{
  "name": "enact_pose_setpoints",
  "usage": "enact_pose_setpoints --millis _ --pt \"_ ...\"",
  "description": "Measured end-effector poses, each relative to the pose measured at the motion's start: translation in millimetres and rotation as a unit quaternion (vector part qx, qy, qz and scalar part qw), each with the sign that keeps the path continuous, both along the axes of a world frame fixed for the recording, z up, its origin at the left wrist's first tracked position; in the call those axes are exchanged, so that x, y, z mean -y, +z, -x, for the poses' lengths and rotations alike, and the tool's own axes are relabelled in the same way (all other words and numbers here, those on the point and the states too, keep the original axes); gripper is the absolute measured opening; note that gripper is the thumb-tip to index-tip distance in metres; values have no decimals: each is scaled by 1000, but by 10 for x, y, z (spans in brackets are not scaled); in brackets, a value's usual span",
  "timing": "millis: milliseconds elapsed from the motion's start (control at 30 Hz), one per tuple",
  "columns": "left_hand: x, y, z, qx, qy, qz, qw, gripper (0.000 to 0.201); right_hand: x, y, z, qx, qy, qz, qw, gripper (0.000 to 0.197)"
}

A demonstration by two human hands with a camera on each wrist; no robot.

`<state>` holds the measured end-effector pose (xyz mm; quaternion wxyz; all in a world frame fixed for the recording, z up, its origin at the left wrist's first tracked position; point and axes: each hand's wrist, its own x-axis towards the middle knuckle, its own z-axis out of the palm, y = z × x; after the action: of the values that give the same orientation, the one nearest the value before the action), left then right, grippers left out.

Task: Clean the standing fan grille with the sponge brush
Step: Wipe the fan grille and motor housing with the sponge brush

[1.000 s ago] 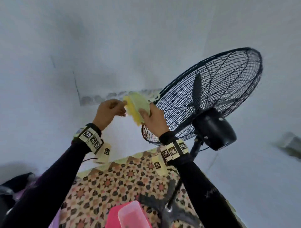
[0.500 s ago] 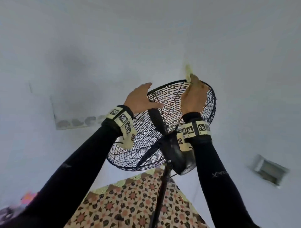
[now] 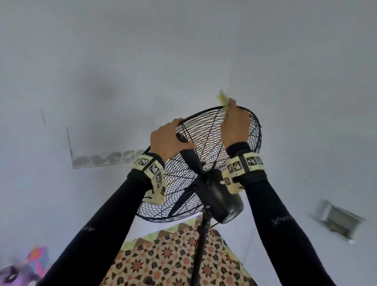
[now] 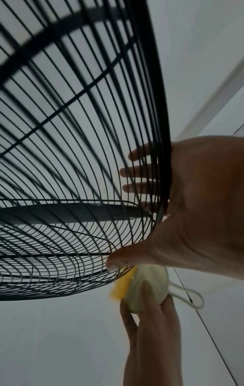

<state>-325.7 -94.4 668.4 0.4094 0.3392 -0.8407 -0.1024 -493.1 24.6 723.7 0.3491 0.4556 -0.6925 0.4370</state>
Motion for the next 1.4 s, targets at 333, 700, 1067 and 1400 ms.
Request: enact_pose_setpoints --millis 333,700,1067,1400 --pt "73 -105 -139 2 -35 -1 999 105 55 -81 -156 57 -2 64 996 40" --pt "144 -193 -107 3 -33 13 999 100 -199 -242 -763 32 229 -58 971 40" --pt "75 -152 -125 11 -21 2 1000 108 -339 8 -110 19 108 31 993 16" --pt "42 -155 -135 -2 0 4 1000 108 -298 -404 -378 -68 40 23 997 39"
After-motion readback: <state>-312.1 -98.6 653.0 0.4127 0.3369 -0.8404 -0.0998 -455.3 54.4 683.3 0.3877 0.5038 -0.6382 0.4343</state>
